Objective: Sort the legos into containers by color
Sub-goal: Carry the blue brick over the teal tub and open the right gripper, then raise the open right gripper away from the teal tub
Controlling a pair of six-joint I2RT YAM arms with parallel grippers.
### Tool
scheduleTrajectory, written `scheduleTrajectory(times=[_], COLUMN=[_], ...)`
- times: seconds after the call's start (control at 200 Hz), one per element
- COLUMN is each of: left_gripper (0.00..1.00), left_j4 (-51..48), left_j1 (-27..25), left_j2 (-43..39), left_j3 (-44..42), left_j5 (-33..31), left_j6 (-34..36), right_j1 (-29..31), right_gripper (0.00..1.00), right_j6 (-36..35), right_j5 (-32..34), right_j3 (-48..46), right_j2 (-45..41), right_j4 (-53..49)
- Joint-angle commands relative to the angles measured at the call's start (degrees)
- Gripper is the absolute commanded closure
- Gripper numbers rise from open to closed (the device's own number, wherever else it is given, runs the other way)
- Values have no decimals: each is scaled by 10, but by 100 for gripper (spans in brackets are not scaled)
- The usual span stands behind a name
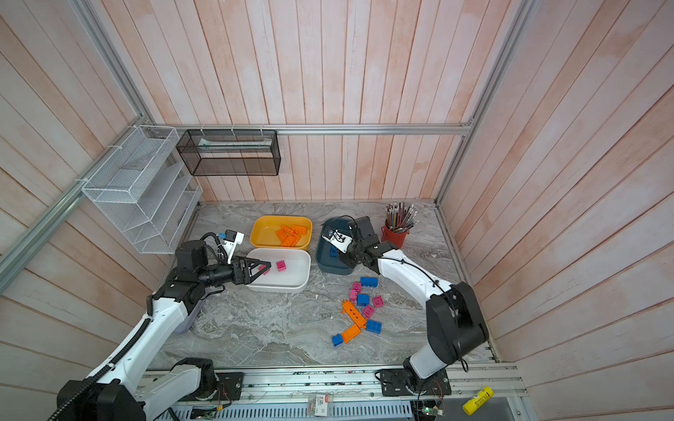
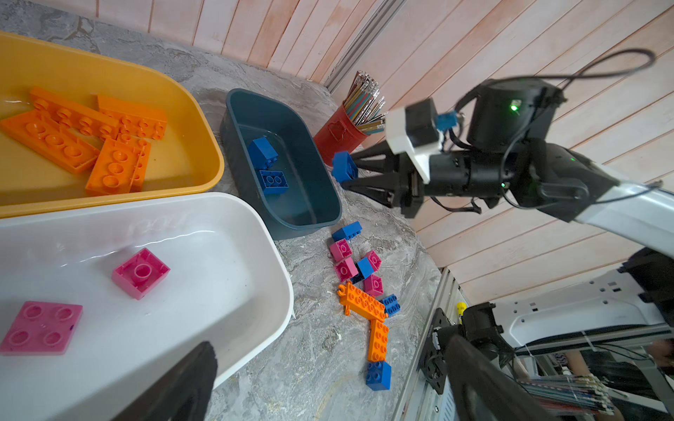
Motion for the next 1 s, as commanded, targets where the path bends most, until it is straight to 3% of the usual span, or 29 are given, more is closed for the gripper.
scheduleTrajectory(times=[0.0, 0.25, 0.365, 0.515, 0.645, 0.825, 0.995], left_gripper=[0, 0, 0, 0, 0, 0, 1], left_j4=[17, -6, -11, -15, -18, -6, 0], left_j1=[-4, -5, -5, -5, -5, -6, -6], left_j2=[0, 0, -1, 3, 2, 3, 10], left_j3=[25, 32, 32, 33, 34, 28, 28], left_j5=[6, -7, -10, -12, -12, -8, -1], left_j6=[-6, 8, 12, 16, 16, 9, 8], right_j1=[-25, -45, -46, -46, -43, -30, -12], right_gripper=[74, 74, 72, 53, 42, 40, 35], right_j6=[51, 50, 43, 35, 42, 18, 4], right_j5=[47, 121, 120, 121, 75, -23, -55], right_j3=[64, 207, 237, 260, 236, 102, -15], right_j2=[80, 244, 280, 292, 234, 75, -77], right_j4=[13, -7, -10, -26, -41, -46, -92])
